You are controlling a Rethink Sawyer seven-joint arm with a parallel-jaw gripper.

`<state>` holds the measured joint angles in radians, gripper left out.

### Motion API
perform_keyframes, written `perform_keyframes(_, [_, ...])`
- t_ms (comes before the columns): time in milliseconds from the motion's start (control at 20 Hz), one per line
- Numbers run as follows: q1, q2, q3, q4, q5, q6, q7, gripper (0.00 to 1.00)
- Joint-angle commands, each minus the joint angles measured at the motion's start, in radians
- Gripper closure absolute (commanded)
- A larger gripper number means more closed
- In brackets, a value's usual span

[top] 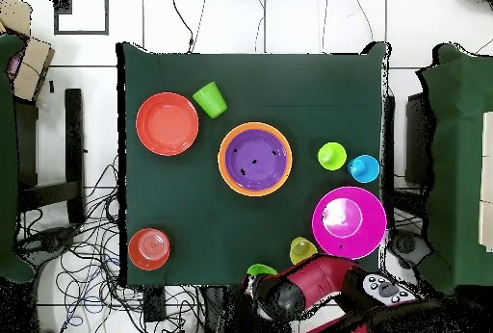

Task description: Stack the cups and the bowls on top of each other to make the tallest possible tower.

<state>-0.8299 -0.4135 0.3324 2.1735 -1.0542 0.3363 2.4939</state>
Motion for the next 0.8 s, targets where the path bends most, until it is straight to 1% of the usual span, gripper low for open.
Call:
perform_keyframes(50, [0.0,0.05,0.041,-0.053,-0.143,0.025,-0.248,0.0])
perform_keyframes(200, [0.02,0.075,0.018,-0.065,-0.195,-0.012,-0.198,0.0])
perform_keyframes(300, [0.033,0.076,0.011,-0.063,-0.211,-0.026,-0.162,0.0])
perform_keyframes(500, [0.033,0.055,0.028,-0.045,-0.19,-0.006,-0.15,0.0])
perform_keyframes(700, [0.025,0.026,0.048,-0.025,-0.15,0.019,-0.157,0.0])
perform_keyframes(800, [0.021,0.023,0.052,-0.024,-0.141,0.026,-0.162,0.0])
